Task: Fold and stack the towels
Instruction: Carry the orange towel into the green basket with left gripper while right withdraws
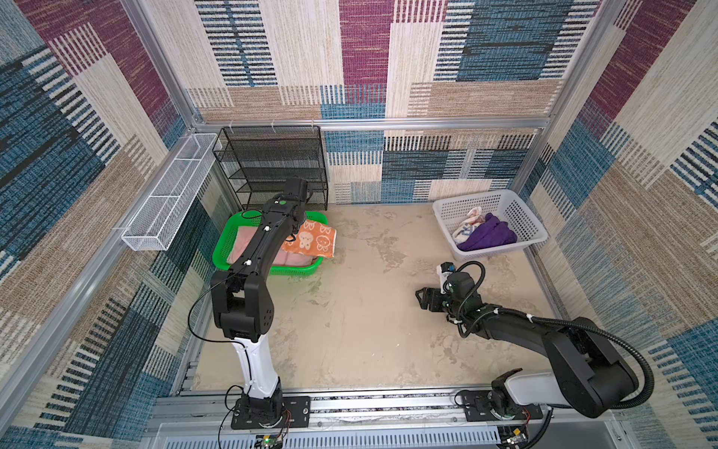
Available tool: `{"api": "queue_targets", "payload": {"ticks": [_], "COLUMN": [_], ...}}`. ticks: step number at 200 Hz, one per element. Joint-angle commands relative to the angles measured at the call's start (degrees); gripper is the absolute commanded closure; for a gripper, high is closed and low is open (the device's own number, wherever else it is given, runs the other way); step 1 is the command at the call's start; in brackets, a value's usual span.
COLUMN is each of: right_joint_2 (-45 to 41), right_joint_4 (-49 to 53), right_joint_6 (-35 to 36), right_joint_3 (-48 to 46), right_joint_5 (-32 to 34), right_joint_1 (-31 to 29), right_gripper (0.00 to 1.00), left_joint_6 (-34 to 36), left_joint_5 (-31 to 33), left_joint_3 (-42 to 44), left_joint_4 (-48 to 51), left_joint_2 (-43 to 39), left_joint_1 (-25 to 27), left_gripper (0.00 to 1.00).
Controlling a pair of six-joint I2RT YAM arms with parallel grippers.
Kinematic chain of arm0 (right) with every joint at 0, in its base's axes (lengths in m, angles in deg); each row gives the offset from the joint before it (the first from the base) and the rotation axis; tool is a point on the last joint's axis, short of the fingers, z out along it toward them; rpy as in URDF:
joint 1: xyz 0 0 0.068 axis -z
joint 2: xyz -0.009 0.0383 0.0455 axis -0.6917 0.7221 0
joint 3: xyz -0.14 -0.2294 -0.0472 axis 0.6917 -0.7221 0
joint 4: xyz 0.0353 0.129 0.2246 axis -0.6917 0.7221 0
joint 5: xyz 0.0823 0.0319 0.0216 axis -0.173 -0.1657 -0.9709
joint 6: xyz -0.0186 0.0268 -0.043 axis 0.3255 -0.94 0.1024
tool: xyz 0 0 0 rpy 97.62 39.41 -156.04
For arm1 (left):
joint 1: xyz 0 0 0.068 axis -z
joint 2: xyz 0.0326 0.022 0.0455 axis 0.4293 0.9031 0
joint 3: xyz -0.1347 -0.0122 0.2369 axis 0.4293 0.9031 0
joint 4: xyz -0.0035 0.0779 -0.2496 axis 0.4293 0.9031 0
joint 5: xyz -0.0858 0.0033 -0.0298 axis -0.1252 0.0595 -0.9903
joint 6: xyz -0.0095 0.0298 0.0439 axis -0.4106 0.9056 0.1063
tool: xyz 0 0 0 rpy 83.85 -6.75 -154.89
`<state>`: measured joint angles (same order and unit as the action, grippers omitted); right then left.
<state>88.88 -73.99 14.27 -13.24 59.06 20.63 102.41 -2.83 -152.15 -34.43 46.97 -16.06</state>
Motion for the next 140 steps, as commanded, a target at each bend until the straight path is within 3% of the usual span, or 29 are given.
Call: {"api": "queue_targets", "payload": {"ticks": [1, 108, 124, 140], "right_joint_2": [0.65, 3.73, 4.33, 4.69], "right_joint_4": [-1.39, -0.16, -0.09, 0.02], "right_joint_6": [-0.36, -0.86, -0.86, -0.77], "right_joint_3": [0.63, 3.10, 3.67, 4.08], "right_joint_5": [-0.52, -0.52, -0.68, -0.73], "right_joint_1": [-0.07, -1.28, -1.48, -1.72], "right_gripper": [0.14, 0.15, 0.15, 0.15], "left_joint_6": [5.56, 6.78, 6.69, 6.73], "left_joint_5": [2.11, 2.73, 3.51, 4.54], "left_joint_3": [1.80, 2.78, 1.92, 1.81], "left_joint_4": [-7.58, -10.93, -10.62, -10.92], "left_joint_2": [1.17, 8.45, 10.20, 11.01], "left_joint_1": [-0.91, -7.45, -7.94, -8.05], "left_gripper": [1.00, 1.00, 0.56, 0.38]}}
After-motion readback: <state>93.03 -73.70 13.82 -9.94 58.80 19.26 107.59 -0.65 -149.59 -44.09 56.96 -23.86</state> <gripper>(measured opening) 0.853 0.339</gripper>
